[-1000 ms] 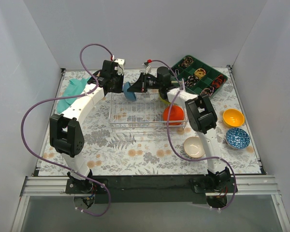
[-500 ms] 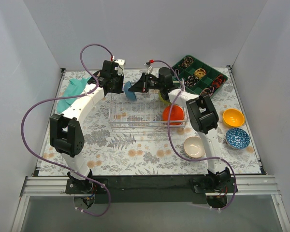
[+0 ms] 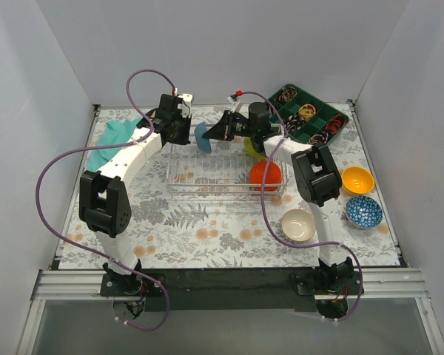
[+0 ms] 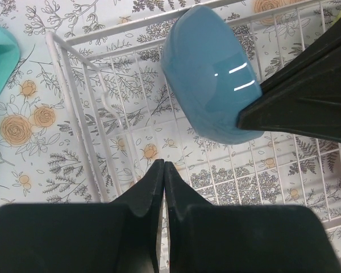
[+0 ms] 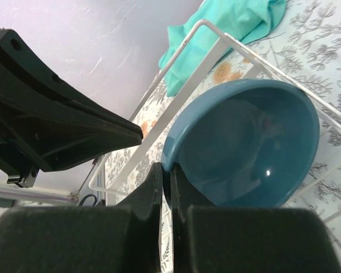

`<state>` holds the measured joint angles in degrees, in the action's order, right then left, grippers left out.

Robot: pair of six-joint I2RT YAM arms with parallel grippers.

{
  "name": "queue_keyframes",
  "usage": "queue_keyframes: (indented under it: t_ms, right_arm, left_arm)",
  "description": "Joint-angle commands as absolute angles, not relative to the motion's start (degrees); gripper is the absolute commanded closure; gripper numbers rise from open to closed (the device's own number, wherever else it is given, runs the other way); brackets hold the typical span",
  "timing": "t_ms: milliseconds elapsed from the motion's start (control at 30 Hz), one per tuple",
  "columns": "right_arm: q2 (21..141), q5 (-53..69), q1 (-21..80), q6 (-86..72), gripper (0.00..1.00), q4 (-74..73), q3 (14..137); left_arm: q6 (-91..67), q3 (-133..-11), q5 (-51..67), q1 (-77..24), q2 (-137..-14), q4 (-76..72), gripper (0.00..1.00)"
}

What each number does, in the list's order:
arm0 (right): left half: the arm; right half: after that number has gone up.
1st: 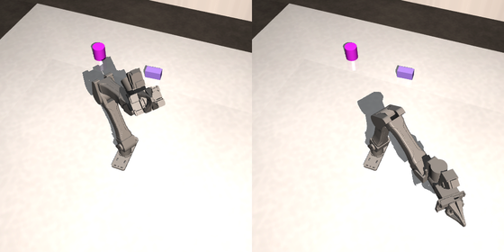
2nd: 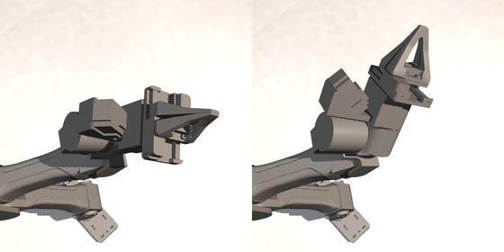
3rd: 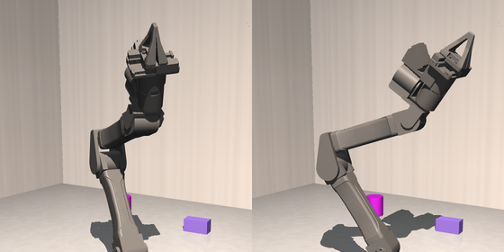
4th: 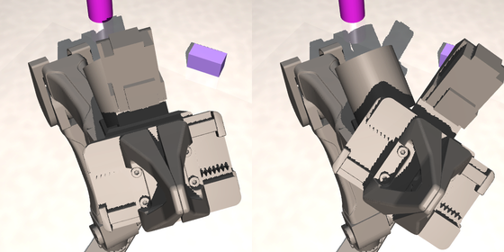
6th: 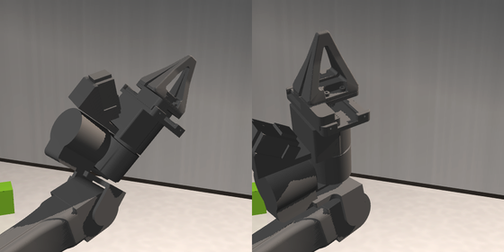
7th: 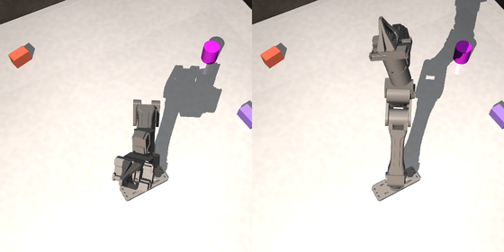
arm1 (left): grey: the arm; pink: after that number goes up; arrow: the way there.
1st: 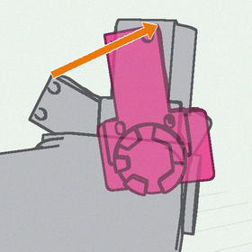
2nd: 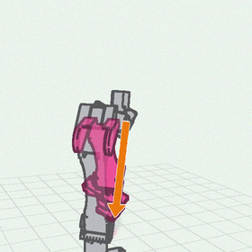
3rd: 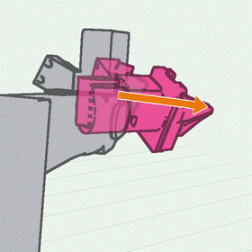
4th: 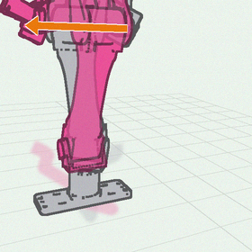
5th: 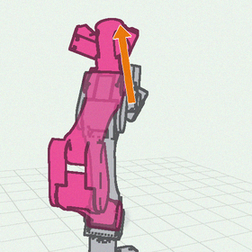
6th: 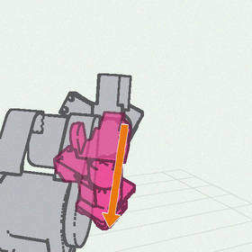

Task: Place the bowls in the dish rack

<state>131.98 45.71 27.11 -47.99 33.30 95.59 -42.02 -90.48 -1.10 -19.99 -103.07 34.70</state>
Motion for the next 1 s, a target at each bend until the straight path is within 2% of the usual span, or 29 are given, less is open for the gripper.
queue_keyframes:
  t_ms: [0,133,300,667,967]
  right_arm:
    - [128.68,37.8,22.24,-40.35,0.88,24.44,91.15]
    - [126.92,36.39,21.01,-38.06,0.79,21.1,90.53]
    - [124.99,35.6,20.48,-36.48,0.73,18.38,90.18]
    - [118.74,30.24,20.39,-29.89,0.66,8.36,88.51]
    - [115.75,29.35,20.48,-28.74,0.63,7.29,86.84]
  left_arm:
    - [-41.75,-91.76,0.0,-19.95,-102.66,34.02,1.0]
    - [-41.84,-91.93,3.51,-19.86,-104.15,33.23,1.0]
    - [-42.01,-95.27,6.06,-19.95,-107.83,32.7,1.0]
    - [-42.54,-96.59,4.31,-19.95,-109.25,31.99,1.0]
    - [-42.19,-88.61,0.79,-19.95,-103.01,32.52,1.0]
